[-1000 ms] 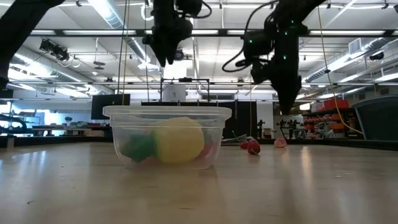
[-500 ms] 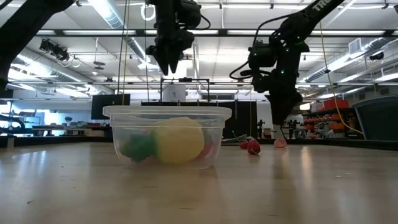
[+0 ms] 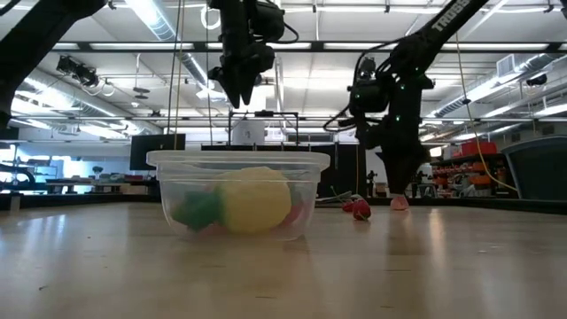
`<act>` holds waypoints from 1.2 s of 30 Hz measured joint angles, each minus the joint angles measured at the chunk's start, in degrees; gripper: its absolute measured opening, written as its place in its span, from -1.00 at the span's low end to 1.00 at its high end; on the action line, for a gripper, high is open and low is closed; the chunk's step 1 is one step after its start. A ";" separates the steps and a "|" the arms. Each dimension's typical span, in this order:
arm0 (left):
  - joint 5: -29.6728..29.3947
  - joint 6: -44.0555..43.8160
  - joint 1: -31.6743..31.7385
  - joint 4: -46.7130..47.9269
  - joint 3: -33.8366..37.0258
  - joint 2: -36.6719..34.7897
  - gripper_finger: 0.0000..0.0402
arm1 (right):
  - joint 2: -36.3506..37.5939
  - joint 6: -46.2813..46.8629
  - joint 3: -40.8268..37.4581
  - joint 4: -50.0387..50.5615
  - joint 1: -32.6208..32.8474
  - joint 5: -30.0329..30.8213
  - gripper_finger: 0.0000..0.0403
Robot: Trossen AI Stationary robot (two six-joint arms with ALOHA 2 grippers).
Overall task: Pick and placing Produce into tupperware
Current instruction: Put the right peach into the transparent bin
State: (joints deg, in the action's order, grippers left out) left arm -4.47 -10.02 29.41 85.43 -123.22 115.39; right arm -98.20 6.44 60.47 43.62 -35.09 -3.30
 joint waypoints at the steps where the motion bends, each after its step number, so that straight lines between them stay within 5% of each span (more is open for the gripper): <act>1: -0.01 0.41 -0.01 0.03 0.00 0.00 -0.05 | -0.75 0.24 0.00 0.01 0.00 0.14 -0.13; 13: -0.09 1.79 0.05 -0.11 0.00 0.00 -0.06 | -2.53 0.13 0.00 -0.12 0.00 1.38 -0.17; 23: -0.11 1.91 0.04 -0.13 -0.02 0.00 -0.09 | -2.53 0.83 0.00 -0.46 0.00 1.58 -0.62; 36: -0.11 3.31 0.04 -0.13 -0.04 0.00 -0.12 | -1.81 1.54 0.00 -4.01 0.26 -0.05 -0.96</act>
State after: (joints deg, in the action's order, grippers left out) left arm -4.58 -6.71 29.45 85.30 -123.26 115.39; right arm -100.01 7.98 60.47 39.61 -34.83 -3.35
